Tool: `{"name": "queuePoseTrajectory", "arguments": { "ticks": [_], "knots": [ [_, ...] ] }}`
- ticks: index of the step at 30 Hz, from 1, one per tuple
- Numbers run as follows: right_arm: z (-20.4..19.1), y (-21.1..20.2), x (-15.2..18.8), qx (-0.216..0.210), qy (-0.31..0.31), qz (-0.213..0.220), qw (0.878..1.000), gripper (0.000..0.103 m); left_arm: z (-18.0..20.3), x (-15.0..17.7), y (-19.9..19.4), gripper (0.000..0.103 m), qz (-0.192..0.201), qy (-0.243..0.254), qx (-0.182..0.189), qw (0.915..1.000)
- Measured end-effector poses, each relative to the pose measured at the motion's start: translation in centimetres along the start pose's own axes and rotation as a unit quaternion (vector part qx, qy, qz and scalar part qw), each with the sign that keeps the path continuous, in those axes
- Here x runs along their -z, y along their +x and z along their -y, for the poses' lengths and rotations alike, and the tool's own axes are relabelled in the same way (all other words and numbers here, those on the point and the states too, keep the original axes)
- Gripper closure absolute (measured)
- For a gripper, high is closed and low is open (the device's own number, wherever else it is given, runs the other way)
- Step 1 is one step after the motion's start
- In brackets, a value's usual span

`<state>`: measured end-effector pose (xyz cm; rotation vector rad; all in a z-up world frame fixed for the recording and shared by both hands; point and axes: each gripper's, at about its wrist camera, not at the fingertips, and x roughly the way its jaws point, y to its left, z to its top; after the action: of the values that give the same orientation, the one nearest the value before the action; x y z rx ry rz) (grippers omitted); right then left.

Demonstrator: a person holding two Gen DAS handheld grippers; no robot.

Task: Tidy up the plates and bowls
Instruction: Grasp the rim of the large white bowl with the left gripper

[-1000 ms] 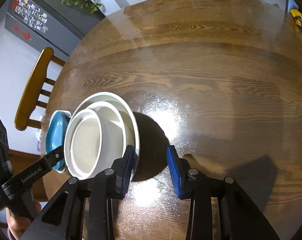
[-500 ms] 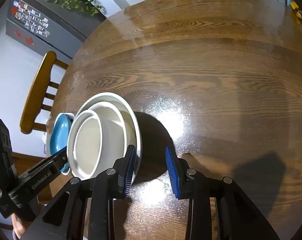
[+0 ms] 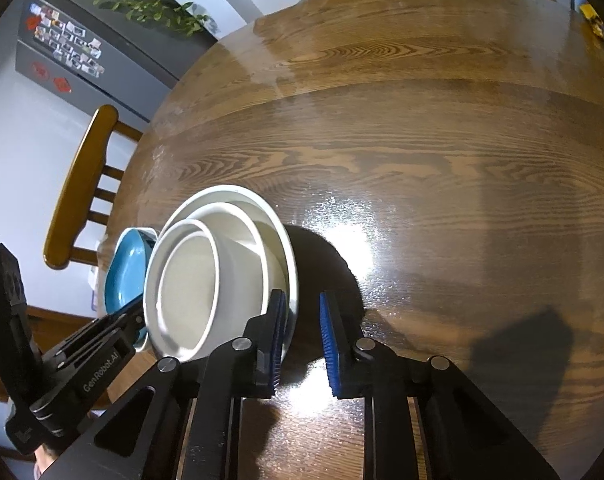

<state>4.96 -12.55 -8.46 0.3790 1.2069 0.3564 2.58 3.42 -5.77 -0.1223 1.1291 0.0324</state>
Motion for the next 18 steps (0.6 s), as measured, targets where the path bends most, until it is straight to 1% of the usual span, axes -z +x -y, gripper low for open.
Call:
{"name": "queuePoseTrajectory", "arguments": {
  "ticks": [5,10,18],
  "knots": [
    [-0.08,0.01,-0.06,0.0,0.0,0.0,1.0,0.083,0.15,0.0,-0.04,0.1,0.005,0.007,-0.005,0.9999],
    [-0.55,0.04,-0.01,0.005,-0.01,0.004,1.0,0.088,0.28,-0.03,-0.07,0.1,0.012,0.012,-0.009,0.9998],
    [-0.52,0.08,0.03,0.006,-0.011,0.006,1.0,0.088,0.32,-0.12,0.01,0.1,0.017,0.016,-0.011,0.9997]
  ]
}}
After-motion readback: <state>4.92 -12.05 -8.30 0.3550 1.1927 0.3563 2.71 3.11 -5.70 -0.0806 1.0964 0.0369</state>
